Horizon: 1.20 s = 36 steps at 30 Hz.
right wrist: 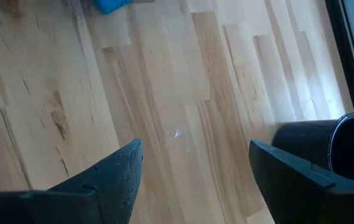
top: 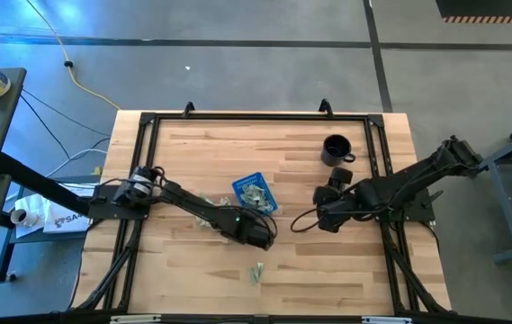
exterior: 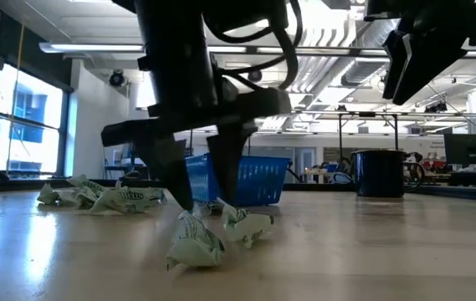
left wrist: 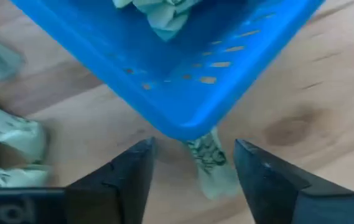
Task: Pick and place Stevia / Truvia into bins
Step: Put the stevia packet into the basket
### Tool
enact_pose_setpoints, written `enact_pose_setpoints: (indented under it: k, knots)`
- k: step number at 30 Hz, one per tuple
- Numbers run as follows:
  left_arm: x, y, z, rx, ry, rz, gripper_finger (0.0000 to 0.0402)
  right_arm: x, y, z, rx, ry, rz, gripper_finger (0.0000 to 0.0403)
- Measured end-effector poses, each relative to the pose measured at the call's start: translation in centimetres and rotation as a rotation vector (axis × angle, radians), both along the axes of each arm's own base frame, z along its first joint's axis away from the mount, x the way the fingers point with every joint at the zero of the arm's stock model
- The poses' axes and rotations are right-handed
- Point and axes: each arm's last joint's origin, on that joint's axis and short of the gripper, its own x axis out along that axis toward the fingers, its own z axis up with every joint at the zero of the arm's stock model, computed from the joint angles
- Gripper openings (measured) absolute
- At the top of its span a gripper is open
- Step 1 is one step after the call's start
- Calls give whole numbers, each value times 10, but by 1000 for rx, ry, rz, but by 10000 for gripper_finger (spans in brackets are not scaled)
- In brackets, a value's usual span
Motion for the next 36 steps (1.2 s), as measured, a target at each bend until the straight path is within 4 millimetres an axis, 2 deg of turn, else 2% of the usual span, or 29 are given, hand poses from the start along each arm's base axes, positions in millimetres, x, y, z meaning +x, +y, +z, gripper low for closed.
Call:
enact_pose_setpoints:
  k: [5,9,12,14,17,20,22,25,27,30,32,34,36]
  knots:
    - [2,7,-4,49,31,-86,177,0,0,0,1,0,-2,282]
    - [-1,7,-3,67,76,-174,91,0,0,0,-9,-11,-17,282]
    - [-5,1,4,6,98,-281,27,0,-1,0,-15,-17,-22,282]
    - [-11,-12,10,-75,104,-356,23,0,-1,0,-15,-16,-23,282]
    - [-26,-36,26,-142,100,-464,42,0,0,0,28,1,-15,282]
    - [-35,-38,53,-137,48,-493,39,-1,2,-1,64,9,-26,281]
    - [-37,-29,73,-106,-11,-493,23,-2,5,-1,49,-4,-28,281]
    - [-39,-4,105,20,-125,-442,22,-3,7,0,17,-21,-23,281]
    - [-35,17,114,118,-149,-408,26,-3,7,0,8,-20,-13,281]
    - [-22,58,105,199,-98,-393,35,-3,7,0,3,-21,-8,281]
    - [-9,80,94,179,-106,-380,42,-3,7,0,7,-19,-6,281]
    - [-2,96,83,114,-95,-367,56,-3,8,0,21,-14,-8,281]
    - [1,103,77,47,-99,-364,79,-3,9,0,39,-13,-14,281]
